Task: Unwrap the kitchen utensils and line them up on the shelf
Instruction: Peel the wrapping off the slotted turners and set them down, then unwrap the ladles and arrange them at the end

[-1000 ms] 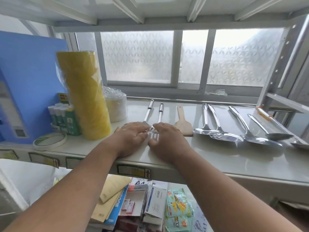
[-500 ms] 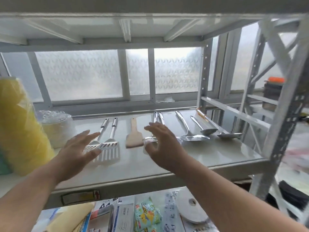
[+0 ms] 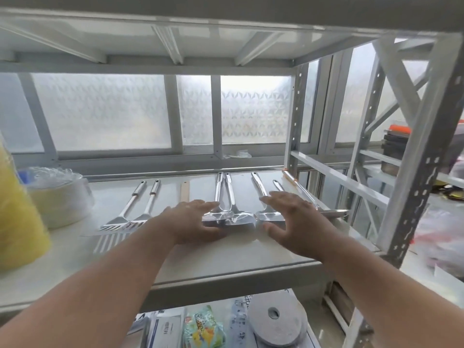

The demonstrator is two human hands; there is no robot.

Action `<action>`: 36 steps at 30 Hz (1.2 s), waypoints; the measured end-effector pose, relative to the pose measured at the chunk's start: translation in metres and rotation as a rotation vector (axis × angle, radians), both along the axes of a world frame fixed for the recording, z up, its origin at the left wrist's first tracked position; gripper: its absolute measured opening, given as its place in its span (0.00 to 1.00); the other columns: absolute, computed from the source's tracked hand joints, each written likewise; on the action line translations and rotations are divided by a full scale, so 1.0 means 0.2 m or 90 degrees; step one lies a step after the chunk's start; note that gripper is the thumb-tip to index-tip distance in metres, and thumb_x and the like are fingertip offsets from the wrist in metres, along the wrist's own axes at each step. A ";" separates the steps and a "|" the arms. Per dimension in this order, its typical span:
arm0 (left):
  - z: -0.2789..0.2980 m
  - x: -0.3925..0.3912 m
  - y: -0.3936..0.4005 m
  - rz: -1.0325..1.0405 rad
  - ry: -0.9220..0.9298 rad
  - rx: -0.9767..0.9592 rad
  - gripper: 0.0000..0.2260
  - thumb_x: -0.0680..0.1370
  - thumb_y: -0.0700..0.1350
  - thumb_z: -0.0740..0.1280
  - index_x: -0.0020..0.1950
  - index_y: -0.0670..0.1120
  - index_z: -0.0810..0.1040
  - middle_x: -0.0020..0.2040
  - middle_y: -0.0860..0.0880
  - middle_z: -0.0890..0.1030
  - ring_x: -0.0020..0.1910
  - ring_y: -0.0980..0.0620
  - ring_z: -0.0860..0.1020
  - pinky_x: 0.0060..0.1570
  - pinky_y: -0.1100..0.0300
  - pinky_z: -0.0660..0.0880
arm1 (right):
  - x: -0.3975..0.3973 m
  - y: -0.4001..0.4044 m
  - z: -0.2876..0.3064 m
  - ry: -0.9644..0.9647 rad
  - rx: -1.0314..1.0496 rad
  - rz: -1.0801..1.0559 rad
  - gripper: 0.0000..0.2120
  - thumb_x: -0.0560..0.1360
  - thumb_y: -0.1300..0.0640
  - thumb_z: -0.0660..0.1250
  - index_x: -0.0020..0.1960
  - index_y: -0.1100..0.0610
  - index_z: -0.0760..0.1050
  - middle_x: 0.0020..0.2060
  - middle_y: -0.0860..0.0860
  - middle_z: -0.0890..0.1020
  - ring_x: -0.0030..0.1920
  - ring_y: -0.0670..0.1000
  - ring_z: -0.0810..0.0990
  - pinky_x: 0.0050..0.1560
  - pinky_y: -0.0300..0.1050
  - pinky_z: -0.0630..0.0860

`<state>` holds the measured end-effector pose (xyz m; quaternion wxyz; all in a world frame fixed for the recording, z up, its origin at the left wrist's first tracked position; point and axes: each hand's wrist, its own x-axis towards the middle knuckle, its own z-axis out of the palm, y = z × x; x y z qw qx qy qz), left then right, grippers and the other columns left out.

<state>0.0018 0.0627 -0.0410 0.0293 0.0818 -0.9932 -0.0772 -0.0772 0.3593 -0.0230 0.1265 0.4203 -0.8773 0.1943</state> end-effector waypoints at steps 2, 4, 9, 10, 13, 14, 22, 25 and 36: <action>-0.06 -0.02 -0.05 -0.021 0.006 0.019 0.37 0.68 0.85 0.54 0.75 0.74 0.64 0.72 0.59 0.76 0.75 0.48 0.71 0.73 0.40 0.68 | 0.01 -0.09 -0.05 0.040 0.070 0.001 0.28 0.79 0.43 0.64 0.78 0.43 0.66 0.77 0.48 0.69 0.77 0.50 0.65 0.78 0.51 0.60; -0.10 -0.04 -0.08 -0.020 0.016 0.017 0.29 0.73 0.82 0.52 0.73 0.76 0.64 0.70 0.58 0.77 0.73 0.47 0.71 0.71 0.37 0.69 | 0.00 -0.16 -0.08 0.036 0.087 -0.006 0.22 0.81 0.48 0.62 0.75 0.43 0.70 0.73 0.48 0.75 0.73 0.52 0.71 0.74 0.54 0.65; -0.14 -0.03 -0.13 -0.003 0.037 0.030 0.18 0.80 0.66 0.60 0.70 0.75 0.68 0.65 0.61 0.79 0.68 0.48 0.74 0.67 0.35 0.72 | 0.00 -0.21 -0.08 -0.039 0.051 0.018 0.17 0.82 0.55 0.59 0.66 0.43 0.79 0.61 0.45 0.82 0.64 0.57 0.78 0.67 0.58 0.71; -0.15 -0.02 -0.14 0.010 0.038 0.038 0.17 0.80 0.64 0.60 0.69 0.76 0.68 0.64 0.60 0.79 0.68 0.47 0.75 0.67 0.35 0.73 | 0.00 -0.22 -0.07 -0.049 0.045 0.023 0.17 0.83 0.55 0.60 0.66 0.43 0.79 0.63 0.46 0.82 0.66 0.58 0.77 0.68 0.58 0.70; -0.15 0.03 -0.17 0.030 0.030 0.054 0.16 0.79 0.65 0.60 0.67 0.76 0.69 0.65 0.56 0.80 0.67 0.46 0.77 0.66 0.39 0.74 | 0.03 -0.25 -0.06 -0.055 0.044 0.044 0.15 0.84 0.54 0.60 0.66 0.44 0.80 0.64 0.49 0.81 0.67 0.58 0.76 0.69 0.57 0.69; -0.14 0.05 -0.16 0.034 0.030 0.060 0.17 0.78 0.67 0.60 0.67 0.75 0.70 0.65 0.55 0.81 0.66 0.46 0.78 0.66 0.40 0.75 | 0.04 -0.26 -0.06 -0.050 0.046 0.053 0.15 0.85 0.53 0.60 0.66 0.44 0.80 0.63 0.49 0.81 0.67 0.58 0.76 0.68 0.57 0.69; 0.09 0.18 -0.01 0.030 -0.060 0.019 0.36 0.63 0.86 0.56 0.57 0.64 0.78 0.56 0.56 0.83 0.58 0.48 0.80 0.63 0.42 0.76 | 0.02 -0.09 0.09 -0.045 0.039 0.022 0.30 0.76 0.47 0.66 0.78 0.40 0.66 0.76 0.41 0.70 0.77 0.47 0.65 0.77 0.50 0.53; 0.14 0.16 0.07 0.022 -0.053 -0.011 0.55 0.59 0.89 0.54 0.80 0.61 0.66 0.77 0.56 0.73 0.77 0.49 0.71 0.74 0.38 0.67 | -0.12 0.08 0.21 -0.052 0.050 -0.143 0.29 0.73 0.43 0.67 0.74 0.40 0.71 0.74 0.45 0.74 0.74 0.52 0.70 0.76 0.52 0.60; 0.14 -0.02 0.44 -0.083 0.067 0.000 0.34 0.78 0.75 0.58 0.80 0.59 0.68 0.80 0.57 0.68 0.81 0.51 0.63 0.77 0.40 0.62 | -0.21 0.33 0.04 -0.013 0.226 -0.370 0.17 0.79 0.63 0.57 0.60 0.52 0.79 0.51 0.55 0.79 0.54 0.60 0.82 0.54 0.56 0.80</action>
